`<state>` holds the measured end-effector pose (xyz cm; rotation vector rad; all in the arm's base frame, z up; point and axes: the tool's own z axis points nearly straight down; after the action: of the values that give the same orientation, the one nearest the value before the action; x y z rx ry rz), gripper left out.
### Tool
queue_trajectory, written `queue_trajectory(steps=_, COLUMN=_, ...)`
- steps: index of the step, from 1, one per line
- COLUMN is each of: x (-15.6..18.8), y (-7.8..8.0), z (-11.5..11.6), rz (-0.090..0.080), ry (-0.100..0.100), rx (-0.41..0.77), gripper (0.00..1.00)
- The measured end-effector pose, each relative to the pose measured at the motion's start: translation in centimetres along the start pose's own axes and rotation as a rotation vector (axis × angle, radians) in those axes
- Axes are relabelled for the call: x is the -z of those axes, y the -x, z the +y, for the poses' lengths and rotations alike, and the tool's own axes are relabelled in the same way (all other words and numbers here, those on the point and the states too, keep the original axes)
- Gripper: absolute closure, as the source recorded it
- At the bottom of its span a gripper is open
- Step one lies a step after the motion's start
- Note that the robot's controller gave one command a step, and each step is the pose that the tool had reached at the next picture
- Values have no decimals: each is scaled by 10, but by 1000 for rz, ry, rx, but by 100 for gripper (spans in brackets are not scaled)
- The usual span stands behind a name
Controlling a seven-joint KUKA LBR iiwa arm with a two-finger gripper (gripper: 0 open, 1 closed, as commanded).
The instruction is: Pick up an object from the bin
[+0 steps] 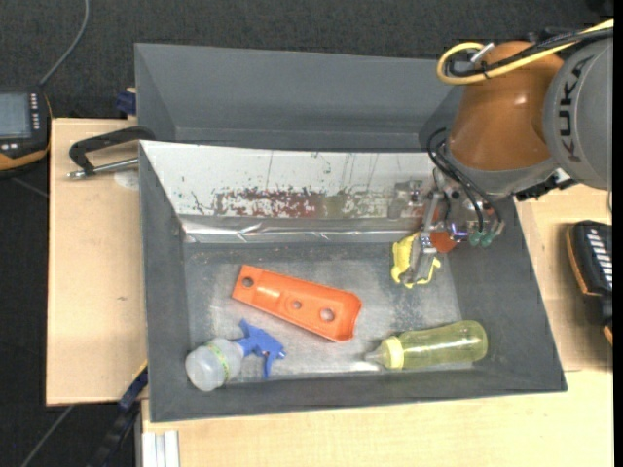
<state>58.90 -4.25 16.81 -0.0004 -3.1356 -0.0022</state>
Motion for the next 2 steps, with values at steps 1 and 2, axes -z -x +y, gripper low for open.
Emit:
queue_trajectory(steps=1, x=5, y=2, z=0, rz=-8, ry=-1, rx=1, gripper=0)
queue_trajectory(steps=2, x=-56, y=-29, z=41, rz=-8, ry=0, rx=-11, gripper=0)
